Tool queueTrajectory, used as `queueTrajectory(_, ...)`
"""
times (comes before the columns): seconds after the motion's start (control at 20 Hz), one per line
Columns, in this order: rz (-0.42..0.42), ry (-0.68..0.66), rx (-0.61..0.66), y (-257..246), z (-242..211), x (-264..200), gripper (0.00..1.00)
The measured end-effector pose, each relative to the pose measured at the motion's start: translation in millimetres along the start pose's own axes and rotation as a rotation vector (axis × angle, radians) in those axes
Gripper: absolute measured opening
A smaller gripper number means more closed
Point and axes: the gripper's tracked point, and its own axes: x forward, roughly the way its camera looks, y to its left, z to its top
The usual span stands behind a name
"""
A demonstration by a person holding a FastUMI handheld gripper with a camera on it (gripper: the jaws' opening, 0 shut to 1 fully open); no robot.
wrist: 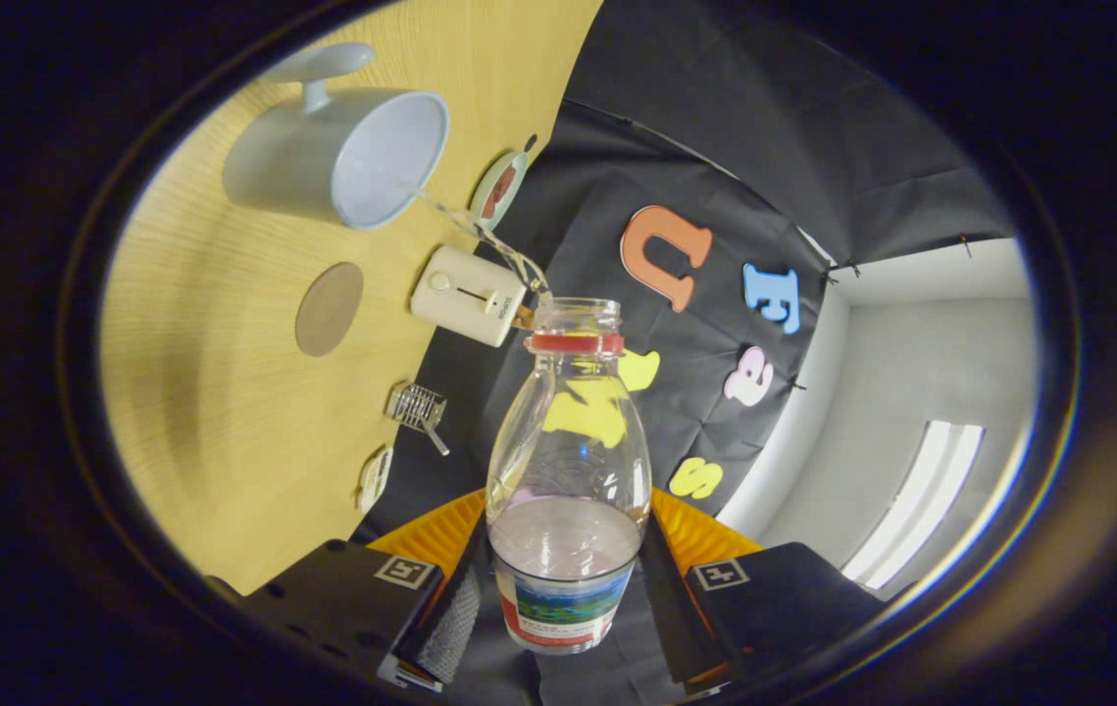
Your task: Take the bottle from table, then pour the juice into the cup, finally place the bottle on the coaster
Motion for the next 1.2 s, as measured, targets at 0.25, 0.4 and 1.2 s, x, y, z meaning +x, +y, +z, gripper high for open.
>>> queueTrajectory(0.25,-0.030,-0.008,-0.036,-15.2,2.0,2.3,0.81)
queueTrajectory(0.4,-0.042,-0.016,-0.059,-21.5,4.1,1.6,0.80)
queueTrajectory(1.2,-0.102,-0.072,-0.161,-56.5,25.1,2.6,0.81)
